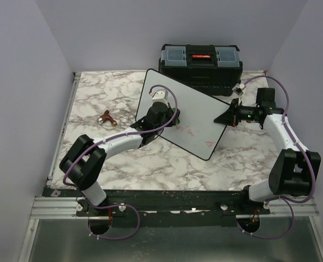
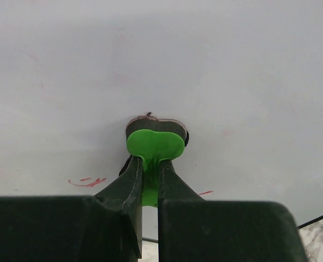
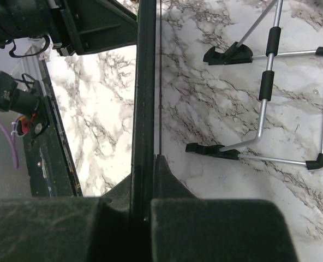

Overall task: Erase the whiteboard
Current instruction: Erase the whiteboard at the whiteboard stand.

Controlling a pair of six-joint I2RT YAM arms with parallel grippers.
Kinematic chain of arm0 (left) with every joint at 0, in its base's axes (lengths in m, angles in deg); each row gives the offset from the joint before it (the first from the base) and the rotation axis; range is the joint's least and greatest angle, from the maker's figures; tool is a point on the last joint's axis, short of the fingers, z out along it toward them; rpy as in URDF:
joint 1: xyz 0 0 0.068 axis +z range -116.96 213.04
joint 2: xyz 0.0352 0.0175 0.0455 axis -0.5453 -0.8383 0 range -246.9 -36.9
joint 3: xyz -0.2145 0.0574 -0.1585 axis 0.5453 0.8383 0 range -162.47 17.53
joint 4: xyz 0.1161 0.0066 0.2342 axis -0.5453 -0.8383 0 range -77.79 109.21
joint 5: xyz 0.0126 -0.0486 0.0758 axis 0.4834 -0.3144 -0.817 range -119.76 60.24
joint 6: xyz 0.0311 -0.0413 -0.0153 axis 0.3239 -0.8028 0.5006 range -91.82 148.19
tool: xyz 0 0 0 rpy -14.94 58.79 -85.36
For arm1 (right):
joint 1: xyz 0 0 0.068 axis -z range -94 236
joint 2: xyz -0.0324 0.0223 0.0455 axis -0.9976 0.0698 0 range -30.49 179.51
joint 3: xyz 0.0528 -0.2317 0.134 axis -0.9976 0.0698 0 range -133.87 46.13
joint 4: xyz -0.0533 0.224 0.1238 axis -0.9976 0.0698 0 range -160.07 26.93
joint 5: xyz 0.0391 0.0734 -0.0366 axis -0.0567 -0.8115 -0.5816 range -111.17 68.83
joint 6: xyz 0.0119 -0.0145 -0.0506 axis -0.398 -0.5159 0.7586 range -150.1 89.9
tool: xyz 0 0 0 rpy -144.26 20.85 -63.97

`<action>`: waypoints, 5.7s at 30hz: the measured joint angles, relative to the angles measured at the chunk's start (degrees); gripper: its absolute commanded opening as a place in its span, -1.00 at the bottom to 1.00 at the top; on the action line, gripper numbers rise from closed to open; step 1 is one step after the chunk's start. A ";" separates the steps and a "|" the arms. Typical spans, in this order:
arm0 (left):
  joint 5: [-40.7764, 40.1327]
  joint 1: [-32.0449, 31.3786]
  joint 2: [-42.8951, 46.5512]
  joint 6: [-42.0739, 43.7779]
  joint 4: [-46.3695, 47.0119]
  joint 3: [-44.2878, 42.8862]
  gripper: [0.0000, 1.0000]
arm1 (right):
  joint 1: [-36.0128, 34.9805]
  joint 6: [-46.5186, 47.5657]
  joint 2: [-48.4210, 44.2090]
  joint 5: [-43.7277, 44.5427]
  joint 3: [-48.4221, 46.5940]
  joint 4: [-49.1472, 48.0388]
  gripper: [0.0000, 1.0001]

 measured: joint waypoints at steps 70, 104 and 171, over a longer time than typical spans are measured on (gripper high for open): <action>3.91 -1.27 -2.14 4.92 0.17 3.69 -1.00 | 0.59 -0.48 0.20 0.17 0.02 -0.33 -0.99; 2.47 0.46 -3.65 3.85 7.02 6.45 -1.00 | 1.25 -1.46 0.20 0.55 0.22 -1.16 -0.99; -3.41 -5.73 -4.74 7.78 2.80 1.81 -1.00 | 1.03 -1.53 0.04 0.68 0.22 -1.97 -0.99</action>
